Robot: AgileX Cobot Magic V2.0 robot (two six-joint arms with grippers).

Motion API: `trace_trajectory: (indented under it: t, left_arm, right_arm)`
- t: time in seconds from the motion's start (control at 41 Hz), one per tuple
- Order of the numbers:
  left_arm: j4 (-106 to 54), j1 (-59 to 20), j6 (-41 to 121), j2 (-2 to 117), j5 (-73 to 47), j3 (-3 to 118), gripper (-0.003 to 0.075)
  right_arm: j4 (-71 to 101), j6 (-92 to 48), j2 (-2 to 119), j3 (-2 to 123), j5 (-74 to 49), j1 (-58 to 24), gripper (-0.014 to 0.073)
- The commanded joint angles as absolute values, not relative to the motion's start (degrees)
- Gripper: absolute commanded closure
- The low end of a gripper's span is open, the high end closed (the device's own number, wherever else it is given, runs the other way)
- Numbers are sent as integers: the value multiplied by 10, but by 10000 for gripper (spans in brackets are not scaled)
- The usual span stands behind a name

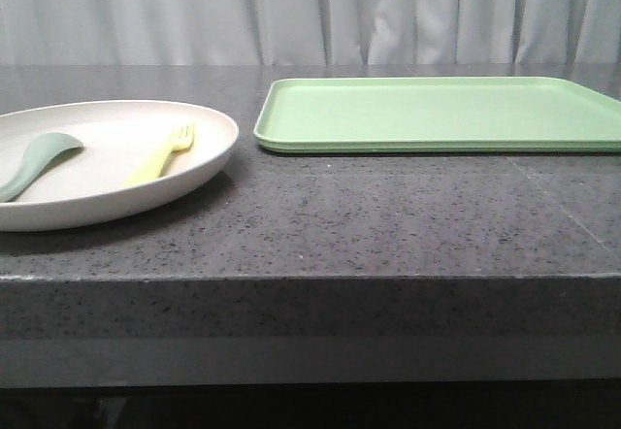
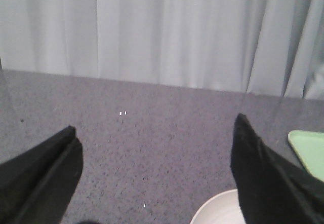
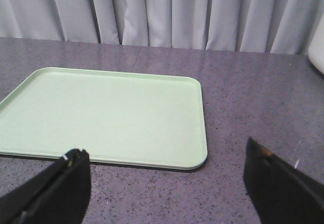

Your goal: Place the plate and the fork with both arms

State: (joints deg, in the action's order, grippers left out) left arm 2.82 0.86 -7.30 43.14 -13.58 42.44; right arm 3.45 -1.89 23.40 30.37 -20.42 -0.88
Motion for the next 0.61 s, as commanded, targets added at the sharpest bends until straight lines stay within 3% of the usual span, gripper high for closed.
trace_trajectory:
  t: [0.0,0.365,0.585]
  left_arm:
    - [24,0,-77,479,-180,495,154]
    - [24,-87,-57,711,-512,672,154]
    - [28,-86,-64,817,-589,724,154]
  right_arm:
    - [30,-25,243,323,-152,-9,-41]
    - [30,-25,243,323,-145,-9,-41]
    - [30,-25,243,323,-145,-9,-41]
